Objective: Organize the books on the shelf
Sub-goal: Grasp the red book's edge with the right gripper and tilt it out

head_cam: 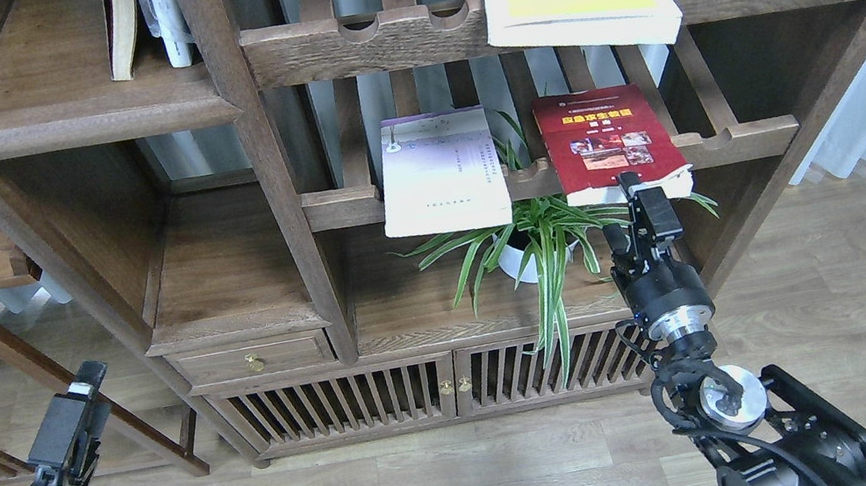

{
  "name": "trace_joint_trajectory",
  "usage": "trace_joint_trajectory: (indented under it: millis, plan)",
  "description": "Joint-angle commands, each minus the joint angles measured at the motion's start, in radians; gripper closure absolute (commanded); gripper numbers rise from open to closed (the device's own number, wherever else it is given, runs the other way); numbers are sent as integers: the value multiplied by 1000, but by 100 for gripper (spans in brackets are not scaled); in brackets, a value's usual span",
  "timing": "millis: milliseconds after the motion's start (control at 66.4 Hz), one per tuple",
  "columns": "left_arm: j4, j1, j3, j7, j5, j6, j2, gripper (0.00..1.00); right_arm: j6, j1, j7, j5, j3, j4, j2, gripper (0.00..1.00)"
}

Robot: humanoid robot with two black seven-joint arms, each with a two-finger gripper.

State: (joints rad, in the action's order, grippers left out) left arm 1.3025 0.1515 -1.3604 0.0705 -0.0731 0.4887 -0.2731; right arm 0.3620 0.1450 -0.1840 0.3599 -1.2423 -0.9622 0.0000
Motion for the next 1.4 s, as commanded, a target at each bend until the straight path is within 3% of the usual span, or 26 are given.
trace_joint_trajectory:
  millis: [0,452,602,828,1234,1385]
  plan:
    - [0,0,-6,-1,-2,0,0,0,-6,18,0,-1,0,3,0,0]
    - [1,11,-55,-1,-4,0,-3,0,-75,74,0,1,-8,60,0,1]
    - [1,20,-65,-1,-4,0,-5,0,-97,93,0,1,-54,66,0,13]
    - [1,23,-80,-1,-4,0,-6,0,-132,119,-2,1,-60,69,0,18]
    - [1,26,-89,-5,-4,0,-6,0,-141,122,-32,44,-63,83,0,58]
    - [1,26,-95,-5,-4,0,-6,0,-126,120,-35,45,-59,80,0,78]
